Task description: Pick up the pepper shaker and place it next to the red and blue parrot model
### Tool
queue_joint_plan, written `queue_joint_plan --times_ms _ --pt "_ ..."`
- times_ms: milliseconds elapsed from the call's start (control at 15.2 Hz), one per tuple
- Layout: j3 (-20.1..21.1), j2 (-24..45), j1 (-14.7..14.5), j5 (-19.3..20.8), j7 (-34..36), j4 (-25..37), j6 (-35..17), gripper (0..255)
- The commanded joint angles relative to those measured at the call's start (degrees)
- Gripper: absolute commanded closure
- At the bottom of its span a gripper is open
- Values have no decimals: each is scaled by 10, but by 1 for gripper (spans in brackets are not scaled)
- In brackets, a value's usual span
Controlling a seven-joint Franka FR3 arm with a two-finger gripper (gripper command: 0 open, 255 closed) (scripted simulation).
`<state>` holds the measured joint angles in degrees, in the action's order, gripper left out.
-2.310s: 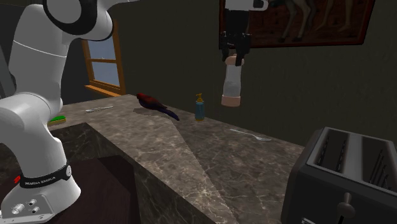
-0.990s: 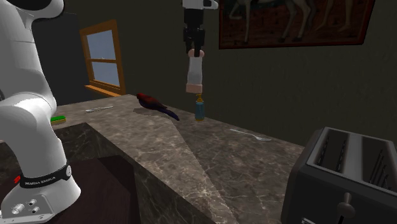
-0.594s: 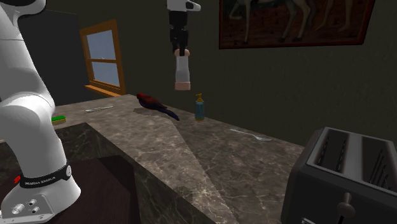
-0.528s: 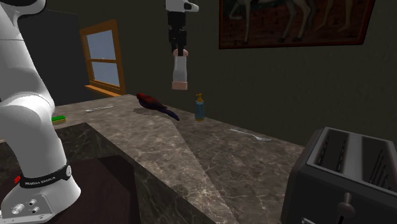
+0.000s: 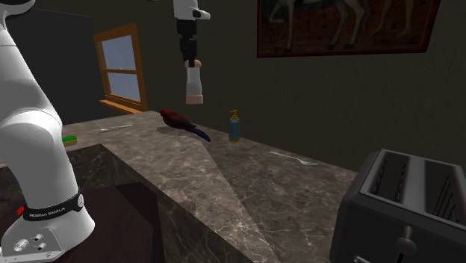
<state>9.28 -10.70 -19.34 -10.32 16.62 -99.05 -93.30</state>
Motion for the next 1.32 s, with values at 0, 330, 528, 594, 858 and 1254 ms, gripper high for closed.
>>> queue_joint_plan --times_ms 0,330,528,594,858,1254 --pt "16 1 -10 0 28 7 1 255" --pt "59 1 -38 -1 98 7 -10 255" --pt "86 8 -55 1 141 15 -16 255" --pt "95 12 -60 3 156 19 -18 255" --pt "133 35 -83 13 217 43 -24 255" --pt "184 86 -120 44 307 97 -28 255"
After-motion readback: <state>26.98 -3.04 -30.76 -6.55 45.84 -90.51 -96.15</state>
